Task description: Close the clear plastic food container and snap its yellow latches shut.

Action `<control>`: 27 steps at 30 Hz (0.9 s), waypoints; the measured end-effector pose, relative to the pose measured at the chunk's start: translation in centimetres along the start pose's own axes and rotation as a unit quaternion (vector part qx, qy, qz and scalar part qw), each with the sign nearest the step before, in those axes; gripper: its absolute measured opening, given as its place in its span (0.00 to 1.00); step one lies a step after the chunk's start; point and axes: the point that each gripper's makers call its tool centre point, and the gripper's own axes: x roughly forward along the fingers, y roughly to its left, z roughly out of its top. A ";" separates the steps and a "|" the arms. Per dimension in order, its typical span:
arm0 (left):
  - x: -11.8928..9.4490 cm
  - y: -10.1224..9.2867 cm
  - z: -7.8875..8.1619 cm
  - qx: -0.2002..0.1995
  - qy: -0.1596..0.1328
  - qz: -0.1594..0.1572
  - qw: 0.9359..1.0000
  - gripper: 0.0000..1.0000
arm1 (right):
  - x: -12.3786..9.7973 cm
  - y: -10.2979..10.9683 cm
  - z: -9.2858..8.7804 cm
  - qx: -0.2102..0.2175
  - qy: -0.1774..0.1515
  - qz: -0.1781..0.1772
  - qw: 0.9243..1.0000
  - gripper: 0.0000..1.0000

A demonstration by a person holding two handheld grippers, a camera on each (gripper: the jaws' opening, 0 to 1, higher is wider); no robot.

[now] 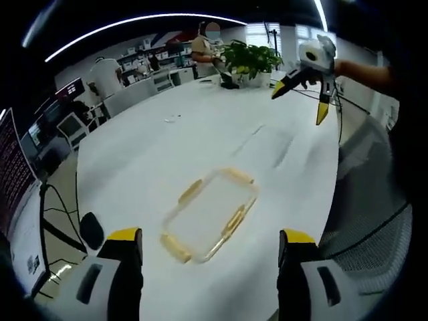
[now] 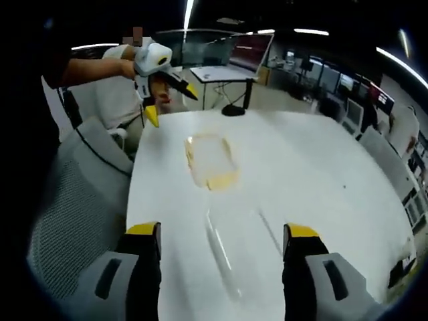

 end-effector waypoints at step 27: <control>3.6 2.2 -2.1 0.090 0.062 -0.050 0.993 0.67 | 7.4 -0.5 3.2 -0.076 0.042 0.066 0.994 0.62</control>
